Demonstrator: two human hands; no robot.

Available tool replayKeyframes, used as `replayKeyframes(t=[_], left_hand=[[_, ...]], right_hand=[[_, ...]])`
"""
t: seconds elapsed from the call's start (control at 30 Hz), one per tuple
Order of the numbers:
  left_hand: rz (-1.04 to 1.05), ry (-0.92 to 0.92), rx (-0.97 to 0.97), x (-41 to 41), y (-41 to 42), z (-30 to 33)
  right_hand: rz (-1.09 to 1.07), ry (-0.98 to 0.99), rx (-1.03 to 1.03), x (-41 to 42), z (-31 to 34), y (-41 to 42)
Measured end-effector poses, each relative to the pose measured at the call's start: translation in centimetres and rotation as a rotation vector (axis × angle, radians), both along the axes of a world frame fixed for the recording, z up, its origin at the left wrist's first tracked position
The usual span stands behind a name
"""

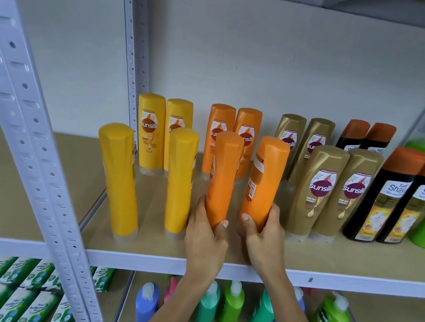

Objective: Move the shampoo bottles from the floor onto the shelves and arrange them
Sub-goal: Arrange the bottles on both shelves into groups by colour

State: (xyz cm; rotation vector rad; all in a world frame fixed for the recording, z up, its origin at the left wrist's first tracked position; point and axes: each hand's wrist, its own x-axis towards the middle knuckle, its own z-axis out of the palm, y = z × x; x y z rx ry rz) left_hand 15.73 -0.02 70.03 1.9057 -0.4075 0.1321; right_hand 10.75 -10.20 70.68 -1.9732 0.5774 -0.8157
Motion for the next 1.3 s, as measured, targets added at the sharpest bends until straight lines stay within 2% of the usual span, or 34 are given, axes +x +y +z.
replayKeyframes(t=[0.23, 0.4, 0.53, 0.8, 0.9, 1.03, 1.3], left_hand=[[-0.001, 0.071, 0.028, -0.21, -0.65, 0.44], [-0.103, 0.102, -0.02, -0.1, -0.63, 0.74], [-0.13, 0.138, -0.054, 0.12, -0.42, 1.08], [-0.089, 0.113, -0.039, 0.17, -0.65, 0.97], [-0.132, 0.105, -0.055, 0.0, -0.38, 0.89], [-0.198, 0.113, -0.041, -0.02, 0.0, 0.88], [-0.026, 0.109, -0.086, 0.06, -0.66, 0.6]], right_hand=[[0.041, -0.042, 0.049, -0.43, 0.21, -0.11], [0.107, -0.06, 0.092, -0.83, 0.42, -0.35], [0.012, -0.053, 0.069, -0.47, 0.27, -0.21], [0.057, 0.005, 0.044, -0.77, 0.55, -0.31], [0.022, 0.009, 0.053, -0.6, 0.59, -0.28], [0.084, 0.086, 0.01, -0.7, 0.64, -0.42], [0.013, 0.048, 0.056, -0.52, 0.49, -0.28]])
